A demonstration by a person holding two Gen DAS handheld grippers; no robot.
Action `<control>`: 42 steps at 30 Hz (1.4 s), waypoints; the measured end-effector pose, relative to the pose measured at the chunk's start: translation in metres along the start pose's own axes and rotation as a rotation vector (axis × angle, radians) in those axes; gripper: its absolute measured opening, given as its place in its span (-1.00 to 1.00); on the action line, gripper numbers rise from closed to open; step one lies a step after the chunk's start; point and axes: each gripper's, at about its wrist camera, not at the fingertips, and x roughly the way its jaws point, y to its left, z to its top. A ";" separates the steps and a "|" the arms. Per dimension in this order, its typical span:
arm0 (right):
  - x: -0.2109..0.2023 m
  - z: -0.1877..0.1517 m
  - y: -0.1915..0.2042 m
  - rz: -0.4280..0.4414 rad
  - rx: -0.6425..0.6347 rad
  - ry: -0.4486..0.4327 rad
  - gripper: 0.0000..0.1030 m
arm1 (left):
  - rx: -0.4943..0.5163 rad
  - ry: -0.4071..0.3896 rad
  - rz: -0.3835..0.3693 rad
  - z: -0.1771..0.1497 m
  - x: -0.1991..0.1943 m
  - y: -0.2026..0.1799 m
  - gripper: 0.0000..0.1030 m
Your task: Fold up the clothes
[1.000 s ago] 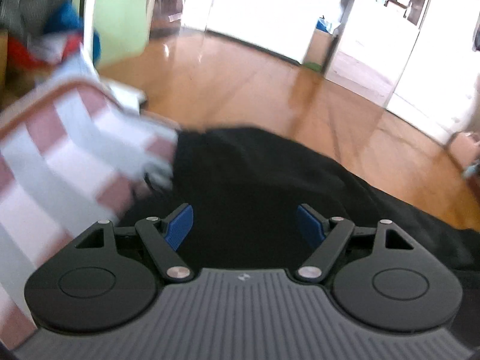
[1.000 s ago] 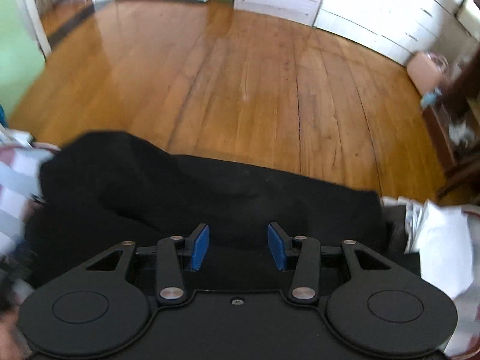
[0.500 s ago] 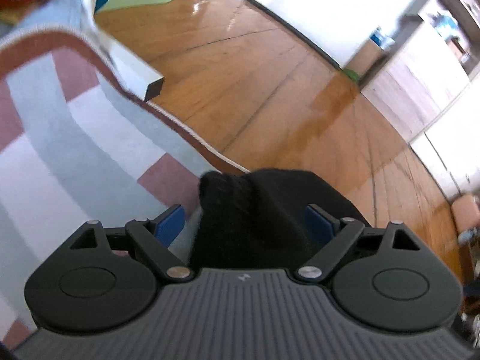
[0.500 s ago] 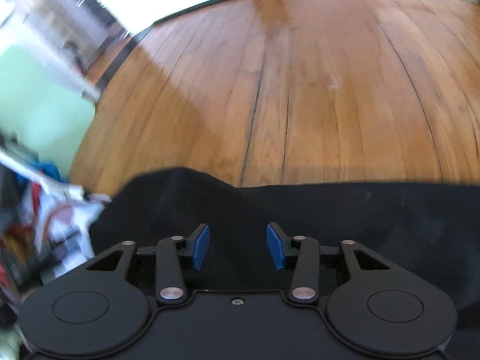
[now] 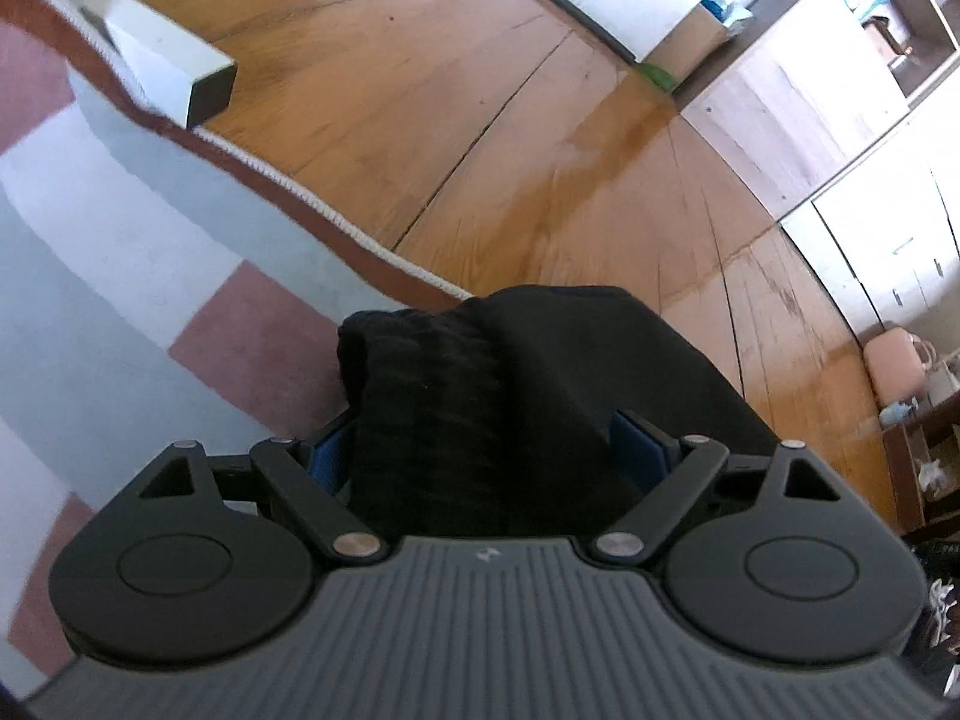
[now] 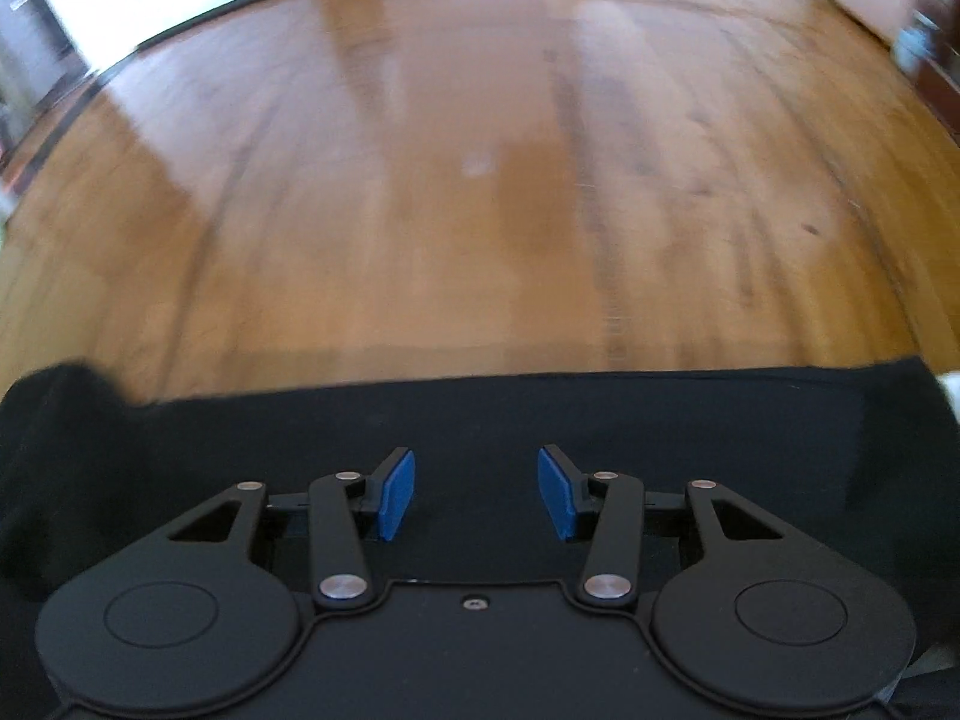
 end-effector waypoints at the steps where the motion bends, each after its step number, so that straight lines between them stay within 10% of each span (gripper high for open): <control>1: 0.001 0.004 -0.010 -0.029 0.017 -0.009 0.00 | -0.004 -0.007 -0.003 0.000 0.001 0.000 0.70; 17: -0.026 0.014 -0.154 -0.409 0.131 -0.100 0.33 | 0.043 -0.052 0.009 -0.004 0.006 -0.005 0.71; 33: 0.030 0.003 -0.129 -0.483 -0.081 0.017 0.38 | 0.043 -0.056 -0.010 -0.008 0.005 -0.003 0.73; 34: 0.037 0.001 -0.122 -0.484 -0.135 0.053 0.35 | 0.041 -0.056 -0.013 -0.008 0.005 -0.002 0.74; 38: 0.051 -0.001 -0.096 -0.497 -0.300 0.120 -0.98 | 0.040 -0.055 -0.020 -0.007 0.005 -0.001 0.78; 42: 0.032 0.010 -0.092 -0.662 -0.296 -0.001 -0.99 | 0.059 -0.048 -0.014 -0.006 0.006 -0.002 0.78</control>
